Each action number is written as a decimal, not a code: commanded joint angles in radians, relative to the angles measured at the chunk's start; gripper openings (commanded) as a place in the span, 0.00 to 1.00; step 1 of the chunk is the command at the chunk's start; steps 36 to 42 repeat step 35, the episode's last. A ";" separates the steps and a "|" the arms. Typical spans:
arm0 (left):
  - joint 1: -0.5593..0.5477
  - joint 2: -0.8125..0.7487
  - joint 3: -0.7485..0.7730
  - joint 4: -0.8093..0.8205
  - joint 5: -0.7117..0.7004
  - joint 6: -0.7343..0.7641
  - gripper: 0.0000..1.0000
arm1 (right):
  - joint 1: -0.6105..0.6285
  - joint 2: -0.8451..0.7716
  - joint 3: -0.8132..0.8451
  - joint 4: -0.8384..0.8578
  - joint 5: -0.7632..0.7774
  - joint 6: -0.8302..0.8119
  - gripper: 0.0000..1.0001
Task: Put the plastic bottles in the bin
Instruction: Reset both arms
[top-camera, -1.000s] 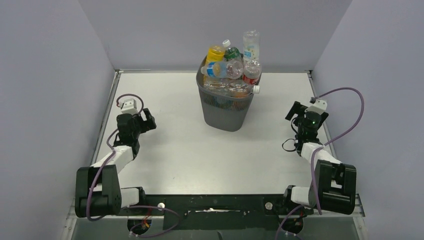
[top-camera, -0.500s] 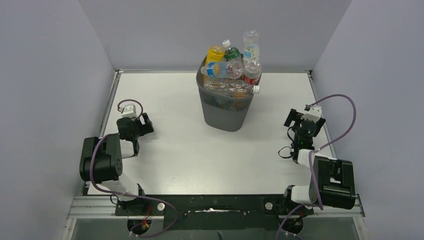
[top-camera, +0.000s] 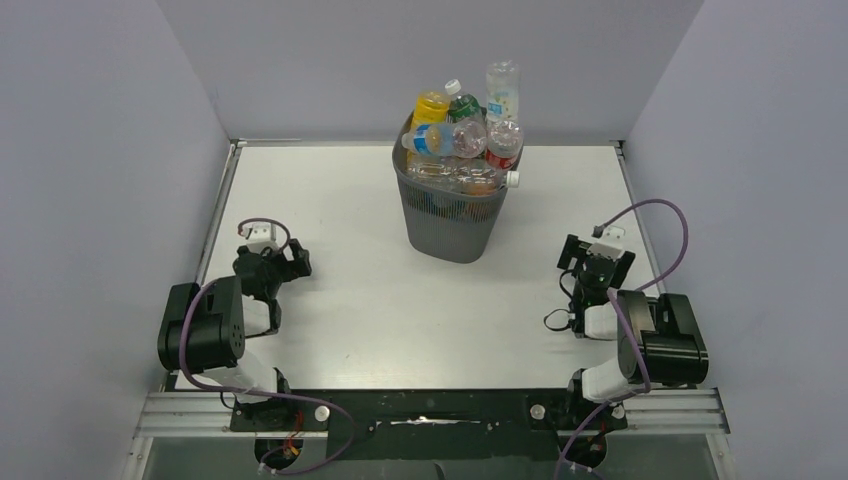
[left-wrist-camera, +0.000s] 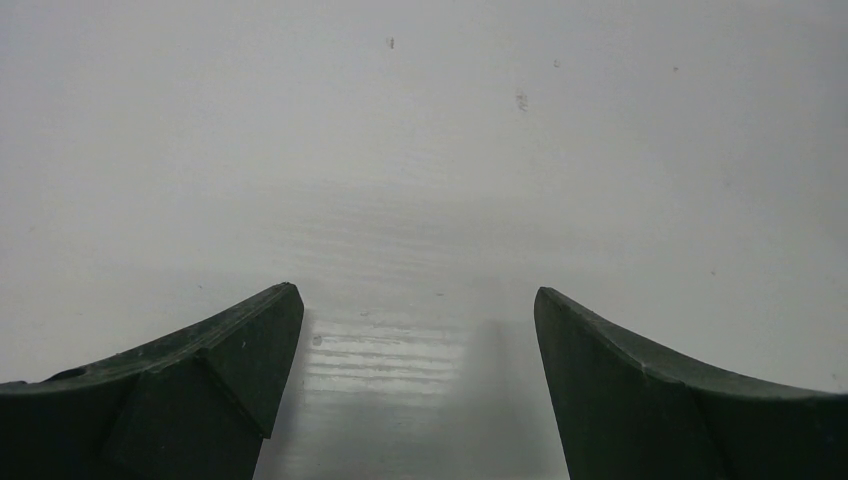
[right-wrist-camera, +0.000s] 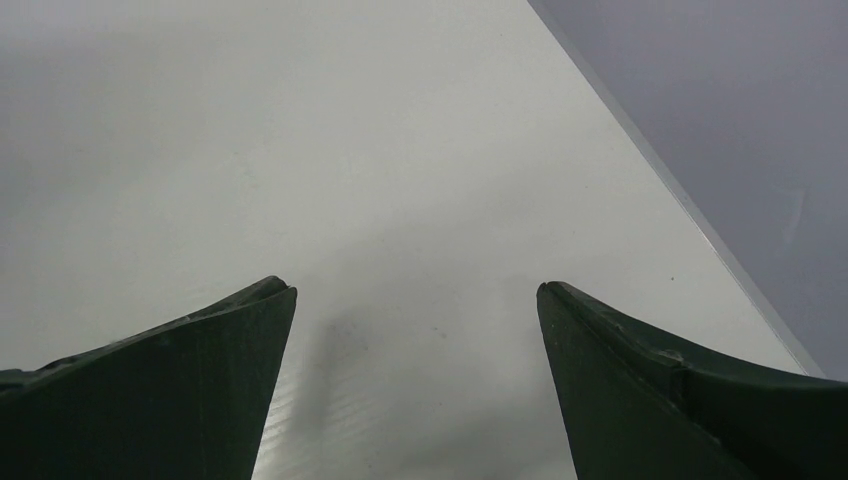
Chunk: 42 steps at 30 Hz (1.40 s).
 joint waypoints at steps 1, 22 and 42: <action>0.004 -0.042 -0.073 0.273 0.060 0.037 0.87 | 0.009 0.025 -0.044 0.296 -0.017 -0.050 0.98; -0.018 0.012 -0.118 0.395 0.058 0.069 0.87 | -0.057 0.043 0.014 0.198 -0.220 -0.048 0.98; -0.029 0.011 -0.108 0.375 0.044 0.079 0.87 | -0.054 0.043 0.014 0.196 -0.262 -0.072 0.98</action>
